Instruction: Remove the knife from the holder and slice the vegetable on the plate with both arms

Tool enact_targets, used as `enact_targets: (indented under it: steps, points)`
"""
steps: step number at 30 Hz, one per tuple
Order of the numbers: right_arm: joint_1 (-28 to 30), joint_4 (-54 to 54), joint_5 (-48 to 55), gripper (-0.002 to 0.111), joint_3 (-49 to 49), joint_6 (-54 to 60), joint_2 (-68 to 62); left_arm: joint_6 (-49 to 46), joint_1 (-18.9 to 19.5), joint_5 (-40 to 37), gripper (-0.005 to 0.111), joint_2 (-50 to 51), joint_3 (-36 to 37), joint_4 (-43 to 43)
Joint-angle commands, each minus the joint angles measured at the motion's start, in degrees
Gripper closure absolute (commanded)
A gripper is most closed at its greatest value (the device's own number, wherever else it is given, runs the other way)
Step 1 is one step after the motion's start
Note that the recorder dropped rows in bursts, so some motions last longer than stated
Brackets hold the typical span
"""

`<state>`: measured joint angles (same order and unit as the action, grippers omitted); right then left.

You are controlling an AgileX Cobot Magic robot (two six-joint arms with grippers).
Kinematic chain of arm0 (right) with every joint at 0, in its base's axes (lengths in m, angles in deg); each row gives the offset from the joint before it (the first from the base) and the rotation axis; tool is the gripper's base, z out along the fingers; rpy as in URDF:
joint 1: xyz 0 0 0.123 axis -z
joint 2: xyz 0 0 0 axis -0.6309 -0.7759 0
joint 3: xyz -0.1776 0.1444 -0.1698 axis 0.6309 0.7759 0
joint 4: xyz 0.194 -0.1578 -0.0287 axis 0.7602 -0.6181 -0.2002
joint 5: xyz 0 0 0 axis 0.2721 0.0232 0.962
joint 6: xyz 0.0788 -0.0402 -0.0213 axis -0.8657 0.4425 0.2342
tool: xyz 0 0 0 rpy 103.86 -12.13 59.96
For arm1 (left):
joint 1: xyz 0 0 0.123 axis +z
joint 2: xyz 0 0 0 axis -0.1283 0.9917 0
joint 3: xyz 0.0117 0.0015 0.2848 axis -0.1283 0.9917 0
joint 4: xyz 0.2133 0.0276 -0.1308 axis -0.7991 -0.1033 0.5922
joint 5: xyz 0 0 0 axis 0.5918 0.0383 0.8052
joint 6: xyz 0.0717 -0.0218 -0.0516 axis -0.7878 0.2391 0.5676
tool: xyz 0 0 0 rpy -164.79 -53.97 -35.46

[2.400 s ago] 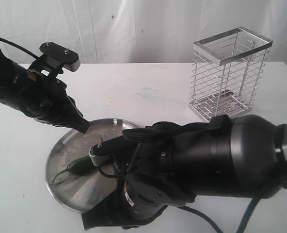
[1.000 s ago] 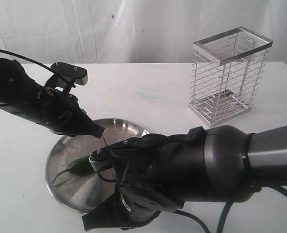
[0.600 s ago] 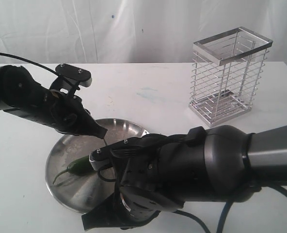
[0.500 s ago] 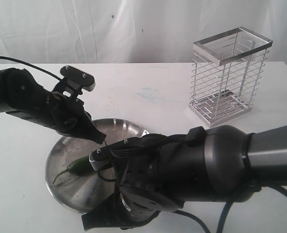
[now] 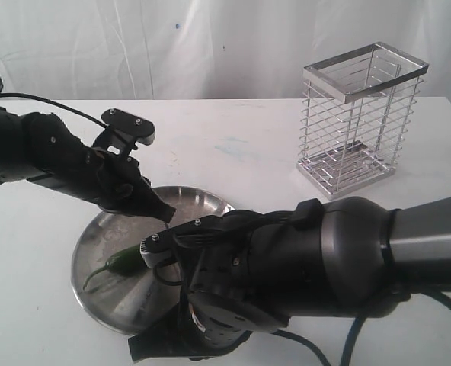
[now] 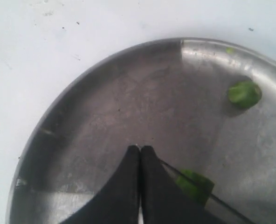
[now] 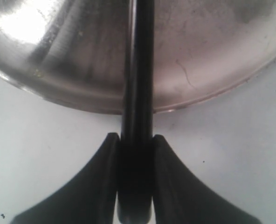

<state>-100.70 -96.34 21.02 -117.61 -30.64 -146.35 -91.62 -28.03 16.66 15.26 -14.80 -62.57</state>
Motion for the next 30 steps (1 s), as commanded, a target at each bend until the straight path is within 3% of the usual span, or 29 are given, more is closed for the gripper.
enact_targets:
  steps: [1,6,13,30]
  points:
    - [-0.1,-0.6,-0.2,0.108,0.1,-0.3,0.1,0.5,0.0,-0.4,0.107,-0.1,-0.7,3.4]
    - [-0.1,-0.6,-0.2,0.108,0.1,-0.3,0.1,6.1,0.0,-1.4,0.107,0.2,-0.7,6.3]
    - [-0.1,-0.6,-0.1,0.108,0.1,-0.3,0.1,12.8,0.0,-9.5,0.107,0.2,-4.3,18.3]
    - [-0.1,-0.6,0.3,0.108,0.1,-0.3,0.1,0.1,0.0,-7.2,0.107,4.6,-4.4,18.8]
